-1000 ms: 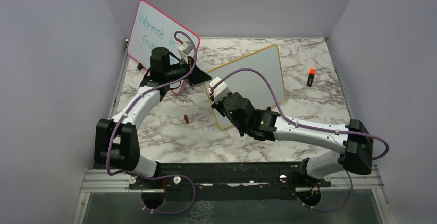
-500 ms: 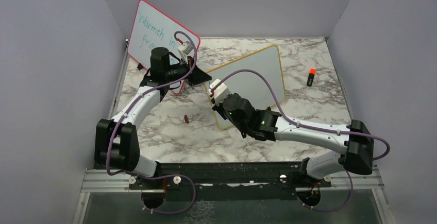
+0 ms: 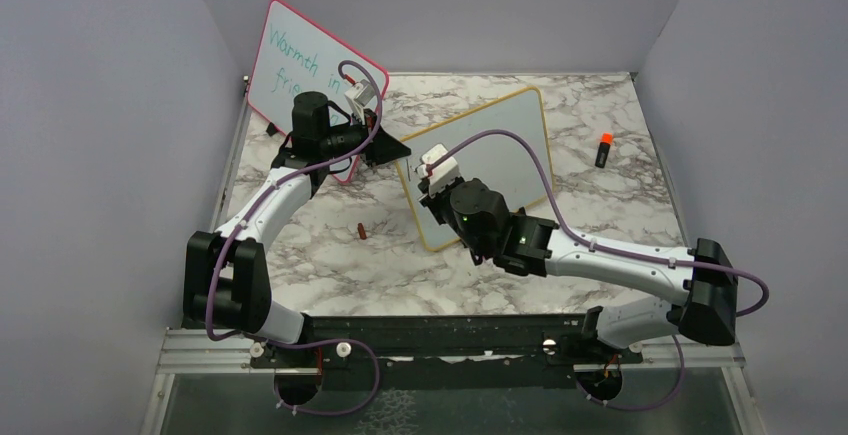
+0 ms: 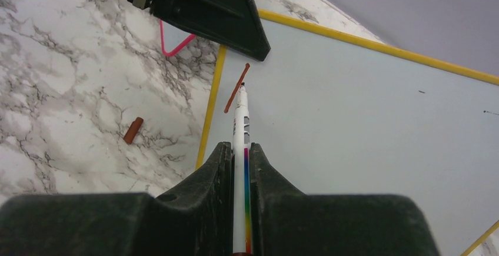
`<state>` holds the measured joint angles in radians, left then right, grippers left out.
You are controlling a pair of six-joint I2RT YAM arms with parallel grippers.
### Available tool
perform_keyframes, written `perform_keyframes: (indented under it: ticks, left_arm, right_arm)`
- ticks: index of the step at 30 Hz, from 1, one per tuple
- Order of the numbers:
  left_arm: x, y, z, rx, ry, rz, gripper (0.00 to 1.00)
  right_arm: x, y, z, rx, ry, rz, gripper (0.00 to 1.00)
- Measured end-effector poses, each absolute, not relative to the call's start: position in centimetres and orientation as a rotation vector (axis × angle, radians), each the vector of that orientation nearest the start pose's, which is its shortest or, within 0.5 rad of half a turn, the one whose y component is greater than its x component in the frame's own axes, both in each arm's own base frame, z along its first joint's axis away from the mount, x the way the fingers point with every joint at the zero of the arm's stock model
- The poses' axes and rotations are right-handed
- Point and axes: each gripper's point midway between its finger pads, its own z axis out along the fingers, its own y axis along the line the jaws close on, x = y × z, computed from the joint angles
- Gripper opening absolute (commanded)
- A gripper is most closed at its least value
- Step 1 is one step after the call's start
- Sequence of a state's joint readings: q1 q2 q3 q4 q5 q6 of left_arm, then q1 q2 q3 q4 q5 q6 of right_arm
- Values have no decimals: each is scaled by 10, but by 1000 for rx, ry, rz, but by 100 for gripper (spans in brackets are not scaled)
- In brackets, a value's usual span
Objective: Write a sentence on the whiteboard
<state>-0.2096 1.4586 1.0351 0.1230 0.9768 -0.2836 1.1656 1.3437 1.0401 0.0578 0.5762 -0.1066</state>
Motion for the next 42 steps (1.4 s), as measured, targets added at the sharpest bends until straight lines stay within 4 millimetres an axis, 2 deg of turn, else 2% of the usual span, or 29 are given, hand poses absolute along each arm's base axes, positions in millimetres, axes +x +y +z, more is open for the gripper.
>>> perform_keyframes:
  ticks: [8, 19, 30, 42]
  left_arm:
    - [342, -228, 244, 633, 1810, -1241, 0]
    - [342, -228, 244, 633, 1810, -1241, 0]
    - [342, -228, 244, 632, 1810, -1241, 0]
    - [342, -228, 244, 633, 1810, -1241, 0]
  right_arm:
    - [259, 345, 269, -677, 1603, 239, 1]
    - [265, 349, 257, -696, 1608, 198, 1]
    - [267, 349, 263, -674, 1590, 193, 1]
    - [269, 351, 258, -675, 1595, 183, 1]
